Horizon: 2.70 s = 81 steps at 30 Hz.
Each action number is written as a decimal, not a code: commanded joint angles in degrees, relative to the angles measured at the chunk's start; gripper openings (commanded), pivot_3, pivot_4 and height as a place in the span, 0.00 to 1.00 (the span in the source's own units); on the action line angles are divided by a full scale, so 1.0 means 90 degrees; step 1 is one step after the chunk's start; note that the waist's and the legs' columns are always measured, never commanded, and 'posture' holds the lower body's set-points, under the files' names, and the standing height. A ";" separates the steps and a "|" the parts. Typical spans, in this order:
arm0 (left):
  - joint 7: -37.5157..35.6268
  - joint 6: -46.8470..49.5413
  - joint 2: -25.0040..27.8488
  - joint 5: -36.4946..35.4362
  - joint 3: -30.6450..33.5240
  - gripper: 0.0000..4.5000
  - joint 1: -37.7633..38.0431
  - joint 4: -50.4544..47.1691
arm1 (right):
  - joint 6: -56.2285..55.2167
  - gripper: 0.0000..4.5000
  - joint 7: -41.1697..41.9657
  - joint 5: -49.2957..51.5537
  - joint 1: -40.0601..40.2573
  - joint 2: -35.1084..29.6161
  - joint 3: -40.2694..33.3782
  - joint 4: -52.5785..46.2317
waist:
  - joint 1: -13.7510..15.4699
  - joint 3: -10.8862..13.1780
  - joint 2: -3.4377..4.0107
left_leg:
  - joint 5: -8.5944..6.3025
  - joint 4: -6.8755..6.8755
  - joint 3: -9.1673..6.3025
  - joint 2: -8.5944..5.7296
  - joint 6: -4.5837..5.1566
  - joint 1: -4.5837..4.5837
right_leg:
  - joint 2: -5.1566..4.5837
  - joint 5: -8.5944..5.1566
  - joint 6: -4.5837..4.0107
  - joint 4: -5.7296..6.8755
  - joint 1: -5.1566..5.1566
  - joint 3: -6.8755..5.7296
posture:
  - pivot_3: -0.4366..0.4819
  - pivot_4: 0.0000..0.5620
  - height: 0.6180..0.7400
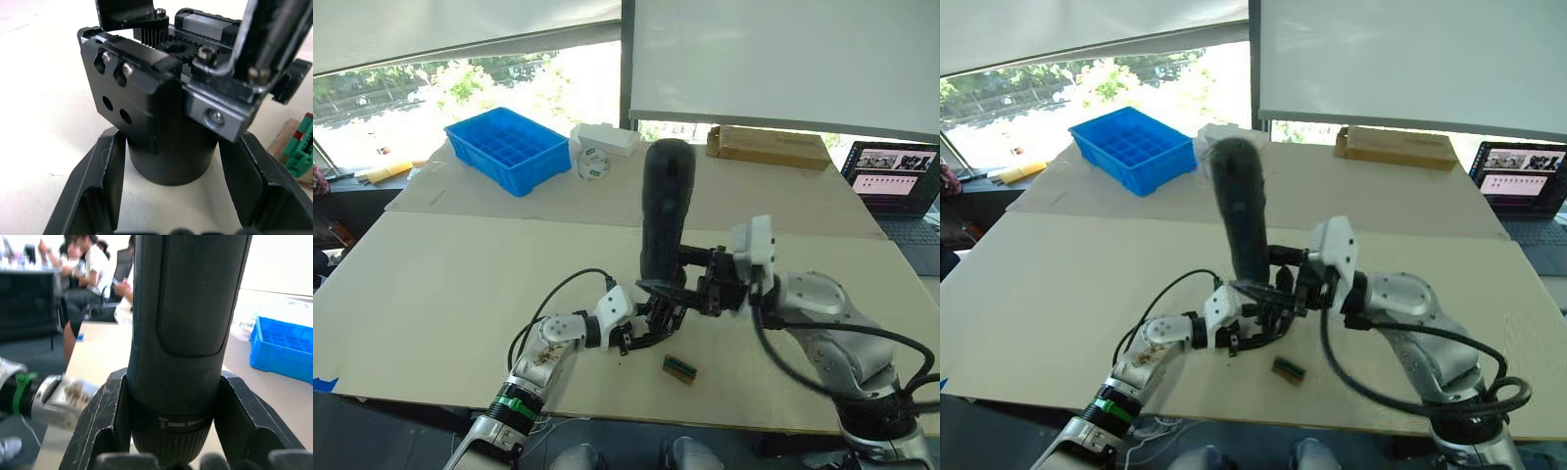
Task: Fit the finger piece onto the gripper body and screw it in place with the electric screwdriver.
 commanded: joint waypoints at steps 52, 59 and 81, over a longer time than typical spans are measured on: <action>-0.3503 -0.0035 0.3596 -0.2168 0.2664 1.00 0.1115 -0.0462 | 0.1208 0.54 0.2313 -0.2809 0.1588 -0.4822 -0.0386 0.5376 | -0.0113 0.0152 0.0113 | 0.0022 -0.0008 0.0032 -0.0005 -0.0033 -0.0009 | 0.0014 -0.0054 0.0068 0.0017 -0.0031 0.0020 | 0.48 0.27 1.00; -0.3169 -0.0215 0.3682 -0.1990 0.2821 1.00 0.1038 -0.0103 | 0.1012 0.98 0.2557 -0.2771 0.1564 -0.5077 -0.0935 0.5523 | -0.0107 0.0151 0.0114 | 0.0023 -0.0008 0.0036 0.0001 -0.0034 -0.0006 | 0.0019 -0.0027 0.0016 0.0024 -0.0032 0.0020 | 0.48 0.27 1.00; -0.2230 -0.1390 0.3883 -0.1280 0.3157 1.00 0.0762 0.0561 | -0.3925 0.98 0.2870 -0.1902 0.3628 -0.1345 -0.3631 0.1663 | -0.0010 0.0151 0.0077 | 0.0022 -0.0006 0.0086 -0.0003 -0.0036 0.0044 | 0.0048 -0.0044 0.0050 0.0058 -0.0013 0.0035 | 0.48 0.27 1.00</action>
